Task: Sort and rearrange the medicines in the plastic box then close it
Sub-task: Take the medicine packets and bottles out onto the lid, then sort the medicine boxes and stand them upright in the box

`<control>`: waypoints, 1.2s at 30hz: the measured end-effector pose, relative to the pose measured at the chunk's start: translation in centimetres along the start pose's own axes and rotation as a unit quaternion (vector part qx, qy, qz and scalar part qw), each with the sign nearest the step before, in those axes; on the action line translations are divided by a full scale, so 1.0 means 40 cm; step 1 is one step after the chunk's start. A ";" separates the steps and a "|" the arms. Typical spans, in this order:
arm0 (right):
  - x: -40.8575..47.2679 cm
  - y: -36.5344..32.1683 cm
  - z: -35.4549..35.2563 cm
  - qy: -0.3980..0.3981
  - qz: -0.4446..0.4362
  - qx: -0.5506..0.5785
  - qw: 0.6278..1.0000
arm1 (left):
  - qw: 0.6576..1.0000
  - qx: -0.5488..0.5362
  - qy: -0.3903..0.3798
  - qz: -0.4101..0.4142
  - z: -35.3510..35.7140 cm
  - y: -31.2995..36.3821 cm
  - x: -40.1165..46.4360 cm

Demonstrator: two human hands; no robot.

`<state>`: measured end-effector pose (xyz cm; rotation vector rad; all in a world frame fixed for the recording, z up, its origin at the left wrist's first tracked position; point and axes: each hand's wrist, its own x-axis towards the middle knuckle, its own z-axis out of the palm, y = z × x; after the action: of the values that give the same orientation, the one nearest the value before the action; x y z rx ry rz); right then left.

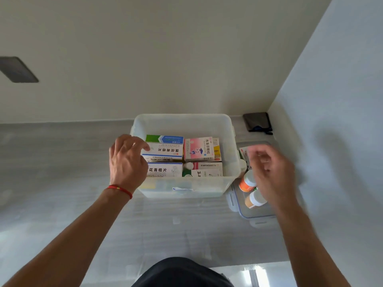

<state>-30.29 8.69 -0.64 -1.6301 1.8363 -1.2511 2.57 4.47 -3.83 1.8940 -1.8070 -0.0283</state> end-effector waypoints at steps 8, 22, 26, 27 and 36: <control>0.120 -0.062 0.303 -0.480 0.002 -0.288 0.828 | 0.997 -0.046 -0.040 -0.057 0.009 -0.022 0.004; 0.160 -0.032 0.278 -0.518 0.068 -0.302 0.797 | 0.995 -0.072 -0.030 -0.066 0.024 -0.032 0.005; 0.151 -0.068 0.207 -0.424 0.031 -0.172 0.888 | 0.993 -0.107 -0.007 -0.050 0.027 -0.038 0.005; 0.145 -0.089 0.184 -0.385 0.011 -0.136 0.913 | 0.992 -0.115 0.001 -0.047 0.026 -0.038 0.003; -0.066 -0.226 0.121 -0.313 -0.049 0.115 0.941 | 0.941 -0.338 0.009 0.002 -0.120 -0.002 -0.243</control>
<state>-20.57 10.03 3.38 -1.7356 1.1877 -0.8042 3.30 15.26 -2.93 1.3840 -1.5166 -0.5553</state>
